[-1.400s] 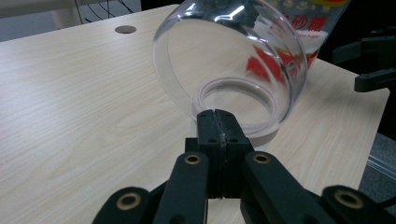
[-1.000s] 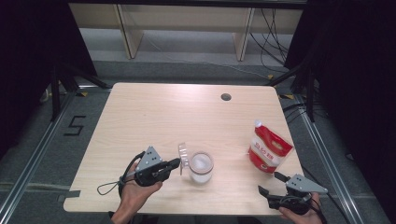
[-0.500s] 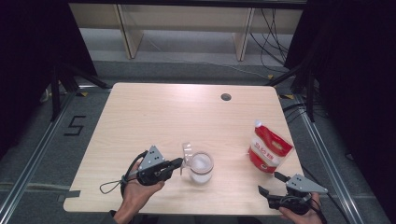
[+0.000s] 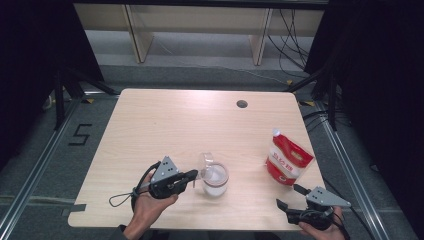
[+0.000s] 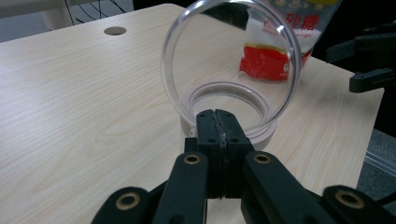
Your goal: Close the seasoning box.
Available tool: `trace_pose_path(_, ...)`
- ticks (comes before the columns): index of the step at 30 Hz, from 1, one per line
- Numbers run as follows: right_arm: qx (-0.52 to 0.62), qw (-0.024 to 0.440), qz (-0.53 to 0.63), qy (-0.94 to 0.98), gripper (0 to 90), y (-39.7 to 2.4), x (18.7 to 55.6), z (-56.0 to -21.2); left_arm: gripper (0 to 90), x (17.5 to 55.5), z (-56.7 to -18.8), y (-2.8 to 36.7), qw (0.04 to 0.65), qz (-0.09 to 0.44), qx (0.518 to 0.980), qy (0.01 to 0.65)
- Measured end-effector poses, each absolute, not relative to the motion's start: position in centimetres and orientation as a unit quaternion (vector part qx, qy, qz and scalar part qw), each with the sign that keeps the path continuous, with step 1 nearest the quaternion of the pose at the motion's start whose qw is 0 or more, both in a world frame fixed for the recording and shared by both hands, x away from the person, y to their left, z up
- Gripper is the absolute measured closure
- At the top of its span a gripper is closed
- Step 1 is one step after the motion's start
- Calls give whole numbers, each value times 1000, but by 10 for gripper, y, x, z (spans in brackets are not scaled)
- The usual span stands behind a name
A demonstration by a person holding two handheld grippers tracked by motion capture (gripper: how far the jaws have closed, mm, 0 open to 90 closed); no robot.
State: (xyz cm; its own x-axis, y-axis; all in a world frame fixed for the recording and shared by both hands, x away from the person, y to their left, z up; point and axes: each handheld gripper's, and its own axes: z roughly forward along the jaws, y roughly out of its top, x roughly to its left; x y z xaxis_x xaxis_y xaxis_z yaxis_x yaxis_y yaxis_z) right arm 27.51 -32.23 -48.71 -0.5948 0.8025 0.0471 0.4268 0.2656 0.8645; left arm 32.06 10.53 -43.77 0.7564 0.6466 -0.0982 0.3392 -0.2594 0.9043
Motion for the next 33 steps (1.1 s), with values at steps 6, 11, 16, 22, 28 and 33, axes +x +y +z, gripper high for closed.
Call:
trace_pose_path(6, 399, 206, 454, 770, 181, -322, 275, -487, 883, 321, -438, 104, 522, 145, 780, 313)
trace_pose_path(11, 399, 207, 454, 769, 181, -322, 275, -487, 840, 321, -437, 105, 524, 141, 777, 319)
trace_pose_path(16, 399, 207, 455, 769, 181, -322, 275, -487, 687, 320, -438, 106, 538, 117, 766, 332)
trace_pose_path(22, 400, 204, 458, 767, 178, -322, 275, -487, 502, 319, -440, 109, 539, 113, 764, 337)
trace_pose_path(28, 397, 205, 457, 769, 176, -322, 275, -487, 387, 318, -446, 117, 534, 112, 758, 357)
trace_pose_path(33, 399, 203, 460, 767, 175, -322, 275, -487, 343, 316, -450, 123, 525, 118, 763, 359)
